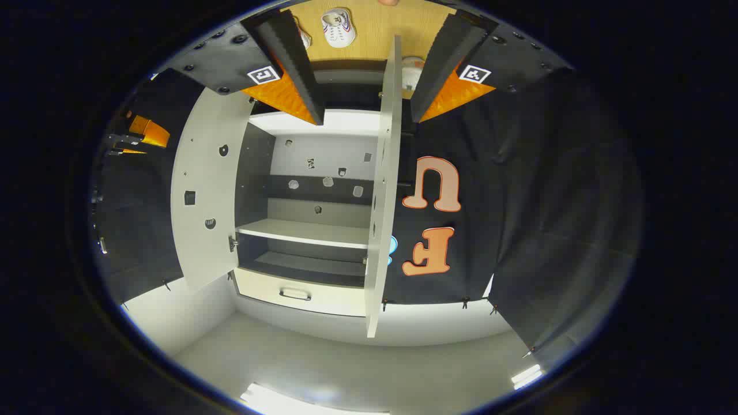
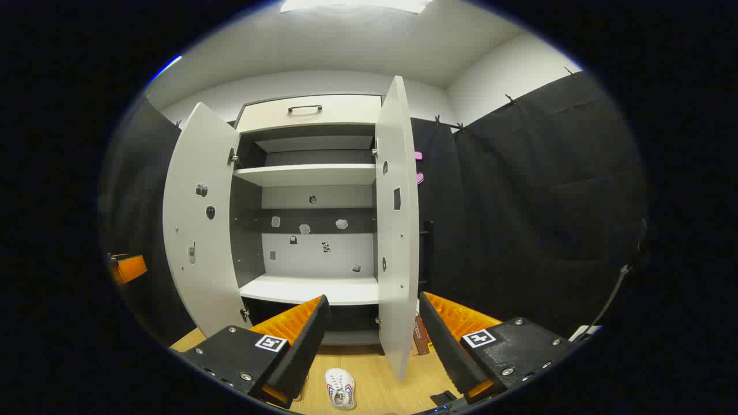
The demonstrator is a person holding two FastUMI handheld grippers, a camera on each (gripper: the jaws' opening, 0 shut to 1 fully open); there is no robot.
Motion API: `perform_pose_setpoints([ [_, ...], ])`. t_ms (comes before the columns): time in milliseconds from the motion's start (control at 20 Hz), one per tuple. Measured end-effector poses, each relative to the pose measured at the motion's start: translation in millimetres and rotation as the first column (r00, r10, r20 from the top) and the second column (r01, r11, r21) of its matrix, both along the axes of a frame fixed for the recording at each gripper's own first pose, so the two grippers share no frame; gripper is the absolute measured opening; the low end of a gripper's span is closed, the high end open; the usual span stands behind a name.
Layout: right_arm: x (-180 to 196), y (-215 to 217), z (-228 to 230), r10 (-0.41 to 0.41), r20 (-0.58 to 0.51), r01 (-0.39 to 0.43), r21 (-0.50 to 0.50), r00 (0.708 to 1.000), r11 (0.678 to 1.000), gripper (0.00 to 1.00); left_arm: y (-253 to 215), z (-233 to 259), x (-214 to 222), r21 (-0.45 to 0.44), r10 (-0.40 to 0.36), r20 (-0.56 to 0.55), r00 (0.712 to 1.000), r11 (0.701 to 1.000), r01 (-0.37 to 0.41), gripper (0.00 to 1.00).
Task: Grab one shoe with the right hand and put it into the shoe cabinet, grab the other shoe with the left hand and put it into the shoe cabinet; then close the right door with the right hand and the left door with the left hand.
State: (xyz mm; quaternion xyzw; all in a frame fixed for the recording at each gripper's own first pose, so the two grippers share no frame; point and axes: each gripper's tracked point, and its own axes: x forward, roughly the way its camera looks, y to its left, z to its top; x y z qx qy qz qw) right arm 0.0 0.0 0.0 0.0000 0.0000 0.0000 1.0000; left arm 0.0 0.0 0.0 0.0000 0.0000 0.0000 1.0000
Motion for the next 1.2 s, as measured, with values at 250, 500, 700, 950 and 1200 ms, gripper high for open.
perform_pose_setpoints([
  [250,-1,5,-4,-0.003,-0.007,0.003,0.006,1.000,1.000,0.95,3,-2,0,0.007,0.000,-0.008,1.000,1.000,0.000,0.95],
  [500,1,4,-5,-0.011,-0.008,0.011,-0.021,1.000,1.000,0.95,8,1,-1,0.012,0.010,-0.002,1.000,1.000,-0.010,0.96],
  [700,3,7,-6,-0.004,-0.006,0.004,-0.013,1.000,1.000,0.95,9,1,2,0.013,0.015,-0.004,1.000,1.000,-0.015,0.97],
  [950,9,16,-20,0.013,-0.024,-0.013,-0.025,1.000,1.000,0.95,9,2,-2,0.015,0.015,-0.004,1.000,1.000,-0.015,0.96],
  [1200,23,31,-57,0.065,-0.048,-0.066,-0.021,0.997,0.998,0.95,12,5,-7,0.020,0.026,-0.002,1.000,0.999,-0.026,0.97],
])
